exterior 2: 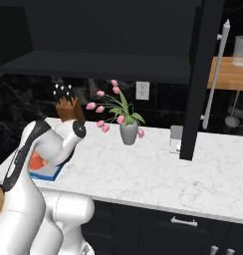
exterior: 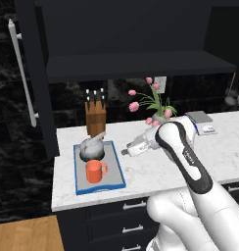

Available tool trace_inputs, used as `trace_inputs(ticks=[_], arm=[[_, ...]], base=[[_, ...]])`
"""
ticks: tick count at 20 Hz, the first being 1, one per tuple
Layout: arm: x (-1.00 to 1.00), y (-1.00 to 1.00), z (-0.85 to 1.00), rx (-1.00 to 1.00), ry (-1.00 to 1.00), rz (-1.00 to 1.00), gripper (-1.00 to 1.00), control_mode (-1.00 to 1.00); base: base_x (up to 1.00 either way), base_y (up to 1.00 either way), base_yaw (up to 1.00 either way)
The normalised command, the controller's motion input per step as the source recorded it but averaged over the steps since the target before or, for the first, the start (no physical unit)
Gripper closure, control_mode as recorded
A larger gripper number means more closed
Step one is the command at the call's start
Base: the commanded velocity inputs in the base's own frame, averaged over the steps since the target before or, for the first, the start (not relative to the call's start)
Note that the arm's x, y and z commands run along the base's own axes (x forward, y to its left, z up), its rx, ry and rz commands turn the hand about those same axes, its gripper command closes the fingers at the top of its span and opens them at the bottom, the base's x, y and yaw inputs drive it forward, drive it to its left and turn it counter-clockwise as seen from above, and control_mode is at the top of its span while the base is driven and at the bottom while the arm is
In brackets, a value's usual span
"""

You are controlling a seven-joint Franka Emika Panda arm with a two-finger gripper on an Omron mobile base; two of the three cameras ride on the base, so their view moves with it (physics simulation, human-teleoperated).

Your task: Pick the kettle from the counter and place it on the tray. Then pick the mug from the cabinet and place it on the tray. Then close the cabinet doors.

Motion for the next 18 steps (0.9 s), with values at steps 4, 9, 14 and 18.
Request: trace_inputs(ticks=[4, 9, 14, 18], arm=[[-0.36, -0.46, 0.50, -0.02, 0.52, -0.53, -1.00, -1.00], [-0.06, -0.58, 0.05, 0.02, 0.18, -0.38, -1.00, -1.00], [-0.03, -0.34, 0.00, 0.21, 0.00, -0.02, -1.00, -1.00], [-0.26, -0.34, 0.09, 0.27, 0.01, -0.23, -1.00, -1.00]], base=[[0.00, 0.00, 0.00], [0.00, 0.00, 0.00], [0.00, 0.00, 0.00], [0.00, 0.00, 0.00]])
